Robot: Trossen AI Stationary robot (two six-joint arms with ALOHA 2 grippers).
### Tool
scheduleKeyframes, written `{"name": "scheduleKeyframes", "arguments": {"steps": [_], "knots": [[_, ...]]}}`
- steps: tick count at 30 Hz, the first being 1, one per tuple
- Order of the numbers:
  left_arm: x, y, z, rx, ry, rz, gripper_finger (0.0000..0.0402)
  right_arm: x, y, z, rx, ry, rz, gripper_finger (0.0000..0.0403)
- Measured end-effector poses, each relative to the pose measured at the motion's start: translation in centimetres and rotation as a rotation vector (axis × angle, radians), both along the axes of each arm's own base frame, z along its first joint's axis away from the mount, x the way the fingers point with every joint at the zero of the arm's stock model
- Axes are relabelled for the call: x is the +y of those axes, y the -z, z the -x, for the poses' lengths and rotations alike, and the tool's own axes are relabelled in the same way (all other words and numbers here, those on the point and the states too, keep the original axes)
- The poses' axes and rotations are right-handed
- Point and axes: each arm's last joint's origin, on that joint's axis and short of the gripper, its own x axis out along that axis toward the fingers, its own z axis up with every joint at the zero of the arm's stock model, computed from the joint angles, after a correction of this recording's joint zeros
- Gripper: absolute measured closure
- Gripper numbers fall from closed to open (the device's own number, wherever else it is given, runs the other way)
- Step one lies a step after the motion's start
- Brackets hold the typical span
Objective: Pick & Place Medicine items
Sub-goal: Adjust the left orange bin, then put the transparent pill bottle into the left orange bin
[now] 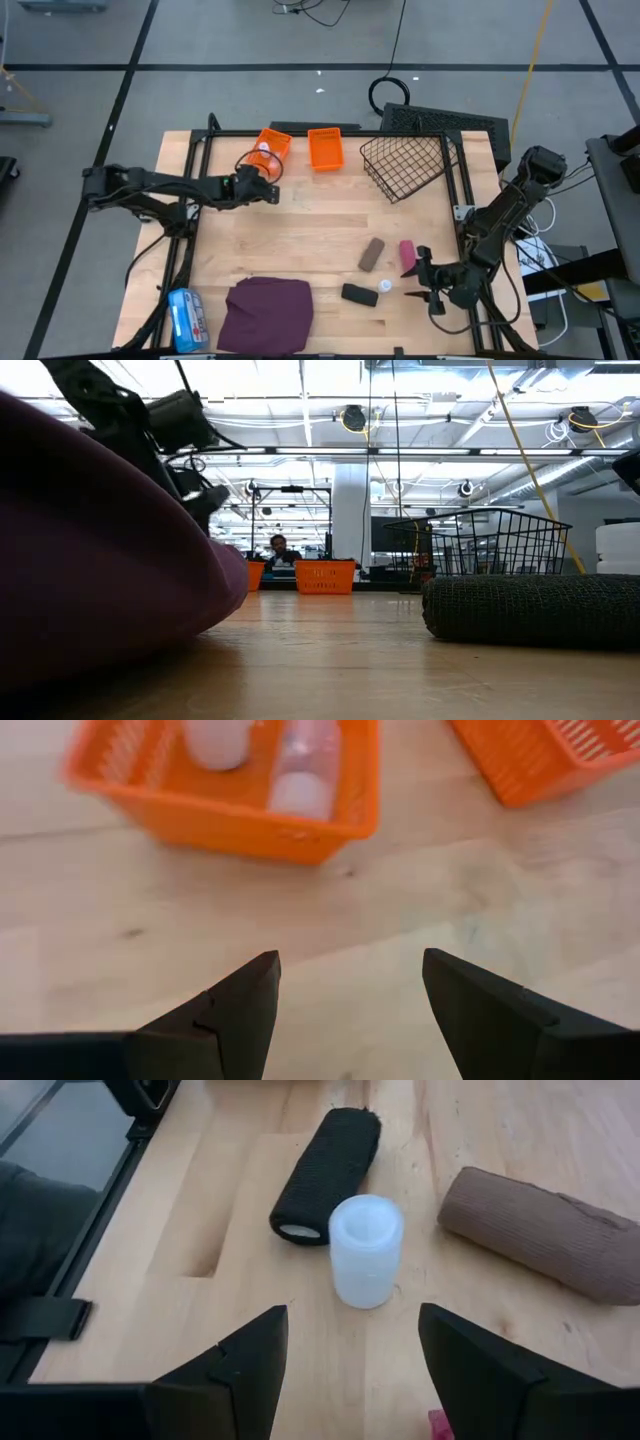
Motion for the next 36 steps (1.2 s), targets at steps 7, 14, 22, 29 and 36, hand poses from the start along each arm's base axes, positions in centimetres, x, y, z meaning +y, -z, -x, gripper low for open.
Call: {"name": "scheduleKeyframes", "arguments": {"steps": [7, 14, 22, 29, 36], "knots": [[1.1, 2.5, -2.2, -0.001, 0.010, -0.081, 0.0147, -0.1, 0.0, -0.1, 0.002, 0.016, -0.014, 0.0188], [2.5, 3.8, -3.0, -0.040, -0.049, -0.115, 0.0147, -0.1, 0.0, -0.1, 0.006, 0.026, -0.028, 0.0188], [3.4, 3.2, -4.0, -0.156, -0.050, -0.172, 0.0147, -0.1, 0.0, -0.1, 0.006, 0.025, -0.028, 0.0188], [3.8, 2.1, -4.7, -0.216, 0.019, -0.279, 0.0147, 0.1, 0.0, 0.1, 0.026, -0.010, -0.036, 0.0188], [3.7, 1.0, -5.5, -0.304, 0.137, -0.321, 0.0147, 0.6, 0.4, 0.5, 0.052, -0.023, -0.049, 0.0188]]}}
